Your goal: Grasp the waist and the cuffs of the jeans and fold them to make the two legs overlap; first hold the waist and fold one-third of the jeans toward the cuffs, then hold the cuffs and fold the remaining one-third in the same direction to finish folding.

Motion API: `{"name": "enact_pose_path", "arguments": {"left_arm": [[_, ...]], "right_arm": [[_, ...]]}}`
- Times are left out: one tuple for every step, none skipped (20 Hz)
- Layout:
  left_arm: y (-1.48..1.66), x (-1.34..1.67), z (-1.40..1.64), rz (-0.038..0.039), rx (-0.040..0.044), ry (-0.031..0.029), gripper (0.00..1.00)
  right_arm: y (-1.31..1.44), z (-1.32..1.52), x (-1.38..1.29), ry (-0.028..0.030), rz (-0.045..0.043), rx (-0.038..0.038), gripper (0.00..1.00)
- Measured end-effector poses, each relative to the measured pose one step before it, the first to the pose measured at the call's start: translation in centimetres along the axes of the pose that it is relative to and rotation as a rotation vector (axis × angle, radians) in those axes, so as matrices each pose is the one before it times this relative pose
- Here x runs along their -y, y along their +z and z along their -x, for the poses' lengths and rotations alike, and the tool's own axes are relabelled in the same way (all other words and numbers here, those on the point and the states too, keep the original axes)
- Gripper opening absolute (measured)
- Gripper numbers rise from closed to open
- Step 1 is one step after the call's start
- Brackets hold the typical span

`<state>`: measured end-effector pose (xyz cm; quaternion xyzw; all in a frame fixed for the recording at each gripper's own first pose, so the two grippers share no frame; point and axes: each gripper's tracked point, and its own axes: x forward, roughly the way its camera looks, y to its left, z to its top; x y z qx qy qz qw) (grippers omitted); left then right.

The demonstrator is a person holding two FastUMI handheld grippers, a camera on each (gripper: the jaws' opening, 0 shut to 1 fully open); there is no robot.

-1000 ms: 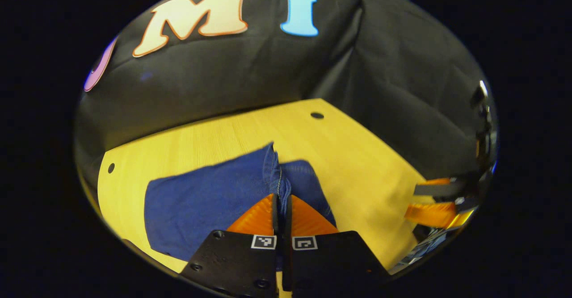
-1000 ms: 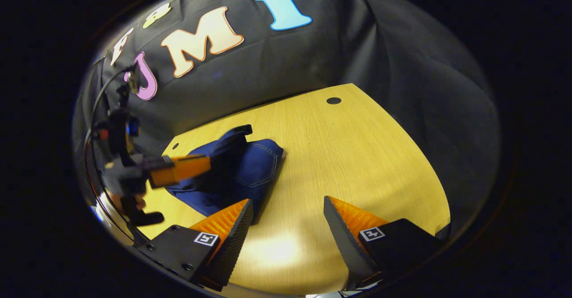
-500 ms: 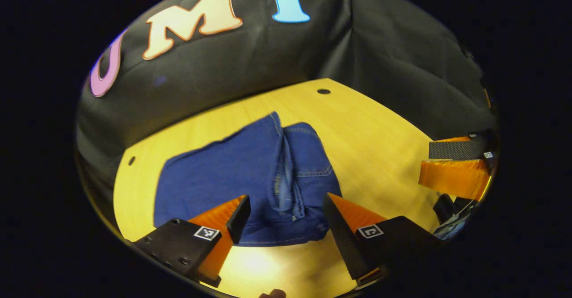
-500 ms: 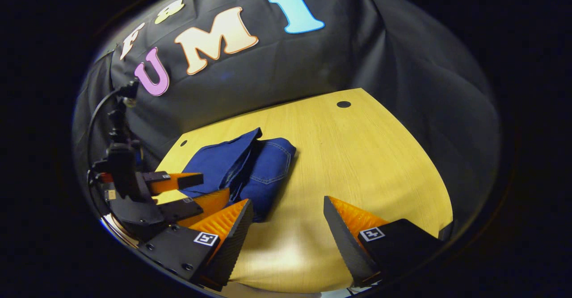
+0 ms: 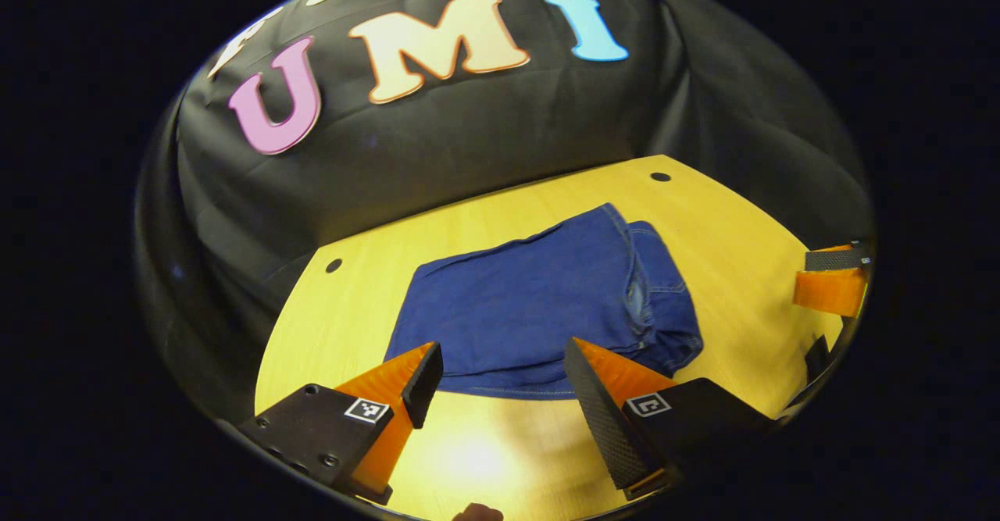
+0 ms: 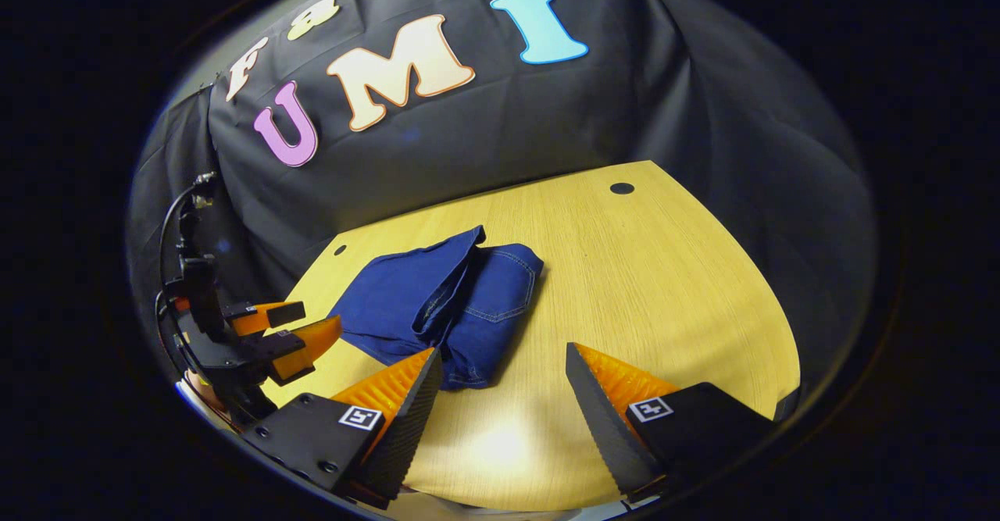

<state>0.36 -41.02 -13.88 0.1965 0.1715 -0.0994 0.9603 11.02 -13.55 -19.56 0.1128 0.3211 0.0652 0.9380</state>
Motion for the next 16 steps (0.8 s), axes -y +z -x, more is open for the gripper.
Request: {"name": "enact_pose_path", "arguments": {"left_arm": [[-0.390, -0.741, -0.141, 0.01313, -0.00557, 0.01140, 0.94], [-0.179, -0.795, 0.175, 0.00902, -0.00134, 0.01010, 0.94], [0.031, -0.572, -0.027, 0.00467, 0.00102, 0.00577, 0.94], [0.021, -0.244, -0.057, 0.00164, 0.00317, 0.00731, 0.94], [0.121, -0.381, 0.052, 0.00202, 0.00439, 0.00213, 0.94], [0.191, -0.334, 0.048, 0.00071, 0.00256, -0.00236, 0.94], [0.002, -0.247, -0.086, -0.00255, 0.00013, -0.00465, 0.94], [0.115, -0.141, 0.084, -0.00512, 0.00249, -0.00433, 0.94], [0.156, -0.123, -0.112, -0.00652, 0.00543, -0.00735, 0.94], [0.096, -0.119, -0.051, -0.00671, 0.00459, -0.00822, 0.94], [-0.060, -0.193, -0.098, -0.00596, 0.00223, -0.01032, 0.94], [0.078, -0.045, 0.044, -0.00333, 0.00570, -0.01392, 0.94], [0.114, -0.147, 0.010, -0.00095, 0.00702, -0.01469, 0.94], [-0.046, -0.087, 0.094, -0.00050, -0.00801, -0.01532, 0.94], [-0.229, -0.374, 0.178, -0.00353, -0.00129, -0.00956, 0.94], [0.187, -0.268, 0.077, -0.00595, 0.00301, -0.00738, 0.94]], "right_arm": [[0.070, 0.039, -0.050, 0.00003, 0.00247, 0.00375, 0.94], [0.006, 0.092, 0.015, -0.00147, 0.00137, 0.00465, 0.94], [0.084, 0.018, -0.080, -0.00035, -0.00069, 0.00337, 0.99], [-0.044, 0.017, -0.099, 0.00023, -0.00167, 0.00260, 0.99], [0.052, 0.102, -0.106, -0.00172, -0.00153, 0.00240, 0.99], [-0.024, -0.042, -0.112, -0.00365, -0.00128, 0.00039, 0.99], [0.015, 0.009, -0.215, -0.00434, -0.00085, 0.00069, 0.99], [0.072, 0.087, -0.242, -0.00364, -0.00059, 0.00365, 0.99], [0.179, 0.050, -0.335, -0.00242, 0.00009, 0.00667, 0.99], [0.163, 0.031, -0.287, -0.00576, -0.00099, 0.00756, 0.98], [0.223, 0.017, -0.387, -0.00358, -0.00262, 0.00480, 0.98], [0.220, -0.082, -0.410, -0.00245, -0.00332, 0.00803, 0.98], [0.285, -0.012, -0.299, -0.00880, -0.00435, 0.00818, 0.98], [0.052, 0.090, -0.177, -0.01283, -0.00664, -0.00356, 0.98], [0.275, 0.132, -0.345, -0.00555, -0.00384, 0.01090, 0.98], [0.608, 0.186, -0.500, -0.00431, -0.00509, 0.01169, 0.98]]}}
